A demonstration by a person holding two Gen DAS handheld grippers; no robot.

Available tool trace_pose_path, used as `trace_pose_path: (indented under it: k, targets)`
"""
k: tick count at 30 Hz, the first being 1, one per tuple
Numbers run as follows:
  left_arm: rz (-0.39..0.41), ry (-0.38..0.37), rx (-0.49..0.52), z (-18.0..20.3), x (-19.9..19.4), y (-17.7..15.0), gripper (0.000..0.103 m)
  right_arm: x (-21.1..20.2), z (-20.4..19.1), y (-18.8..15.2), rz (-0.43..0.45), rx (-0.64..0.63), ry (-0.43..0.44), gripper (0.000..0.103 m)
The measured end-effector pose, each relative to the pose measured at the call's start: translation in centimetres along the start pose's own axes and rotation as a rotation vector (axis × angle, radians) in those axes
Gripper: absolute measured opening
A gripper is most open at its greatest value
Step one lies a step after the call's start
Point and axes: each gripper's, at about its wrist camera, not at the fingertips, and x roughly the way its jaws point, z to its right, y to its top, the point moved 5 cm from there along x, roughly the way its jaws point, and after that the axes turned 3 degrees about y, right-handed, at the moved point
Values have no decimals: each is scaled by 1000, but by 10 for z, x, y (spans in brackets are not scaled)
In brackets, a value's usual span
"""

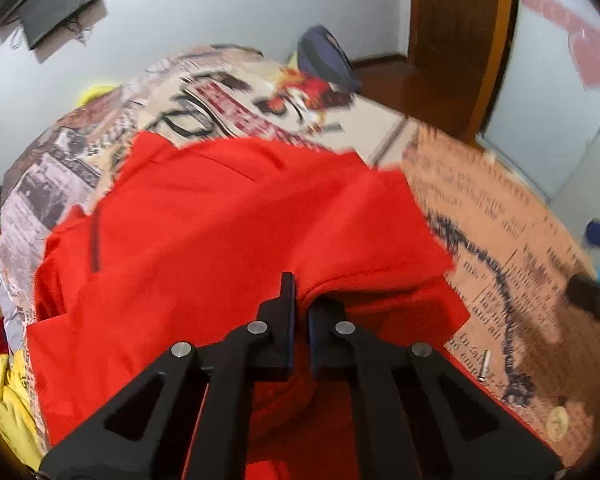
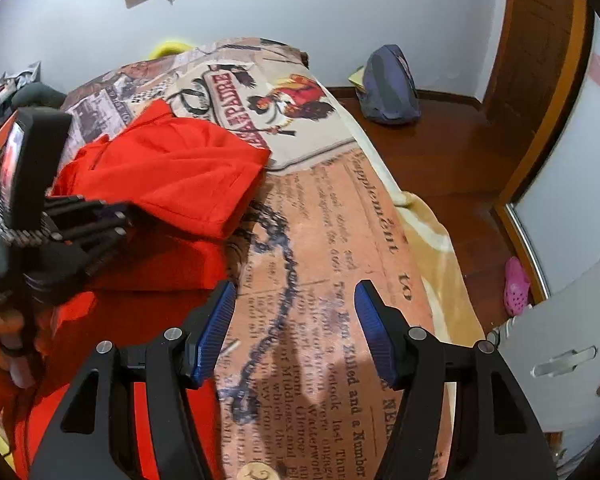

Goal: Fold large clothes

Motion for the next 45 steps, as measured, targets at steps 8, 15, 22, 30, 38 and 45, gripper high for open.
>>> trace_pose_path:
  k: [8, 15, 22, 30, 38, 45]
  targets:
    - [163, 18, -174, -100, -88, 4, 3, -2, -35, 21, 24, -44, 35, 58]
    - [201, 109, -261, -179, -124, -29, 3, 16, -79, 44, 23, -91, 69, 58]
    - [120, 149, -362, -222, -100, -95, 3, 76, -112, 38, -125, -91, 111, 58]
    - [-79, 163, -467, -252, -48, -180, 13, 105, -126, 4, -196, -157, 76, 60]
    - [-117, 163, -631, -289, -42, -228, 39, 105, -124, 3, -196, -149, 90, 61]
    - [-159, 235, -666, -312, -51, -262, 39, 107, -128, 4, -180, -161, 59, 62]
